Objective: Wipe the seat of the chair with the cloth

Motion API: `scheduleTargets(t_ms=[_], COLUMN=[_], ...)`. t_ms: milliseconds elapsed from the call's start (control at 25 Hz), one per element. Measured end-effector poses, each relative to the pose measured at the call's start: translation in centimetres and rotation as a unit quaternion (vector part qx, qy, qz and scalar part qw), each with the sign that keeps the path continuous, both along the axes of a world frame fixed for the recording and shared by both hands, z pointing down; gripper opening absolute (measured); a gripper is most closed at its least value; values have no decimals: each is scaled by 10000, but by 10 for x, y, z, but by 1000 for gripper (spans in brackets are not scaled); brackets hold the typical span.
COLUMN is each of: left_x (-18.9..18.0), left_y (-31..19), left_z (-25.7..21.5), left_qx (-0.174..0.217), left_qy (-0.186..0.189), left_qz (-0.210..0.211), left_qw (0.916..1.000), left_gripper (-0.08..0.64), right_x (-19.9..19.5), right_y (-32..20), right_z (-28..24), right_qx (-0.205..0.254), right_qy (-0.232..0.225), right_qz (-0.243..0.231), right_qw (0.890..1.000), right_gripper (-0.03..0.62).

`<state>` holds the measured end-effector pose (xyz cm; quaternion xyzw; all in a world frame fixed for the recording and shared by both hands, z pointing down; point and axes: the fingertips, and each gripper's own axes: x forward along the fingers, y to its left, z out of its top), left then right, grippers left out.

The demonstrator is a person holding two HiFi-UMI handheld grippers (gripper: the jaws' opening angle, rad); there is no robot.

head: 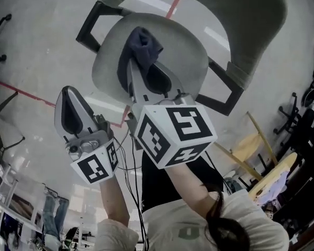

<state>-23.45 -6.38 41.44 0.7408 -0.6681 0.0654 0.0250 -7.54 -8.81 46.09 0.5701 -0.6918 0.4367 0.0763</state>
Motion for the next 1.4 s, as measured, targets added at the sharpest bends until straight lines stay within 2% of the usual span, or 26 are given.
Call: scheduleTargets(t_ms=[120,320,480,640,840,1040,1160,1400], left_x=[-34,-74,-93,-98,-85,-69,-55,-25], left_y=[15,46,66,68,69,68,66,53], left_z=[8,20,35,39,37,46,51,47], left_qx=[-85,-235,-383,-410,-415,-460,-502,-500], left_qy=[-40,-113,-106,1,177,405,398,387], left_qz=[-348,-845,-1055,-1078,-995,-849,-697,-422], left_qw=[9993,9961,9936,9933,9940,9945,9955,9971], left_gripper=[15,15,15,15,15,15,15,15], right_x=[-57,-114,-140,-150,-154,-148,-138,-99], right_y=[1,12,27,35,40,38,42,62], right_z=[12,53,113,163,195,206,206,203], right_qx=[-75,-543,-1061,-1445,-1508,-1478,-1516,-1655], right_qy=[-337,-783,-741,-548,-356,-118,-22,226], right_qz=[-396,-697,-760,-772,-819,-985,-1084,-986], right_qw=[9986,9930,9887,9850,9845,9840,9825,9810], right_gripper=[58,57,57,57,57,57,57,57])
